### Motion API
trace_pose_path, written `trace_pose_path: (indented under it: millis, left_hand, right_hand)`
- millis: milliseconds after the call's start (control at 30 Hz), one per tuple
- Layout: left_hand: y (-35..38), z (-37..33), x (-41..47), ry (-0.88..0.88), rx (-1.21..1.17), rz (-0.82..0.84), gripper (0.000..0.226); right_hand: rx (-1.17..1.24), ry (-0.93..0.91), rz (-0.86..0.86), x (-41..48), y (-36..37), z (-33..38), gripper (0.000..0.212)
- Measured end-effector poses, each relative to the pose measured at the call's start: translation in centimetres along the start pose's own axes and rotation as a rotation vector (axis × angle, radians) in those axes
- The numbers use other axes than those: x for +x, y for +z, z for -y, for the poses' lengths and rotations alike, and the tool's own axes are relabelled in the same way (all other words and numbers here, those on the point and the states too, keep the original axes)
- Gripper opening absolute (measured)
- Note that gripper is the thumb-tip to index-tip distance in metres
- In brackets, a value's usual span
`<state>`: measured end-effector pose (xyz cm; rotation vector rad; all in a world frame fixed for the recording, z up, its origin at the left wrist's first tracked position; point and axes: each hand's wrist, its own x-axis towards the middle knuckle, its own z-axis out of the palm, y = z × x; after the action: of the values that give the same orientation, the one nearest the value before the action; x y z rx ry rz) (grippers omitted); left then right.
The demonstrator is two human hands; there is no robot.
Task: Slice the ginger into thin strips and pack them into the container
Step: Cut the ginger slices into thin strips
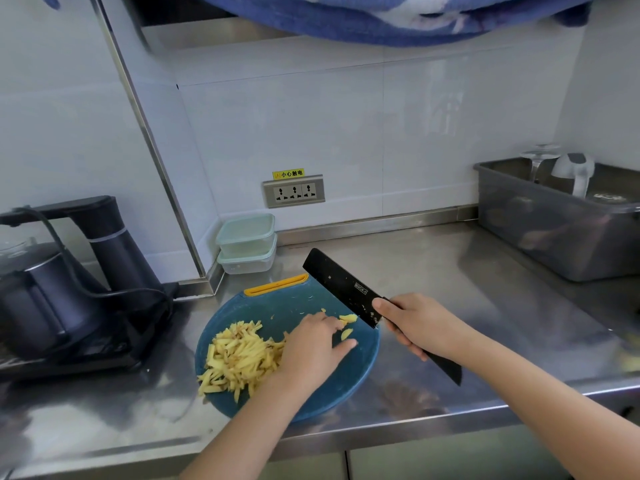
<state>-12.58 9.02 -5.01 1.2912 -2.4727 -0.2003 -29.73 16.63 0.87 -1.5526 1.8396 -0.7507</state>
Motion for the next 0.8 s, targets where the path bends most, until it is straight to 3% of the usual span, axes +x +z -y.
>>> trace_pose_path:
  millis: [133,300,433,500,600,667,800]
  left_hand:
    - [0.7,0.0,1.3,-0.029,-0.043,-0.036,0.017]
    - [-0.6,1.6,1.6,-0.012,-0.072,-0.017,0.017]
    - [-3.5,2.1,0.6,-0.146,-0.160,-0.364,0.018]
    - [-5.1,1.9,0.1,-0.072,-0.144,-0.446,0.034]
    - [-6.6,0.7,-1.6,0.160,0.017,-0.150,0.066]
    - [-6.7,-0.2,-2.7,0.199,0.111,0.089,0.076]
    - [-5.8,0.4,-3.4,0.162,0.191,0.234,0.086]
  right_hand:
    - [-0.025,0.007,-0.011,-0.1,-0.4,-0.3,0.047]
    - [-0.100,0.029,-0.051,0.3,-0.7,-1.1,0.046]
    - [-0.450,-0.071,-0.145,0.5,-0.1,-0.9,0.044]
    - [-0.691,-0.196,-0.152,0.5,0.3,-0.6,0.041]
    - [-0.935,-0.416,-0.137,0.8,1.0,0.3,0.040]
    - [-1.049,-0.631,-0.230,1.2,1.7,0.7,0.040]
    - [-1.040,-0.868,-0.417,2.1,3.3,0.5,0.035]
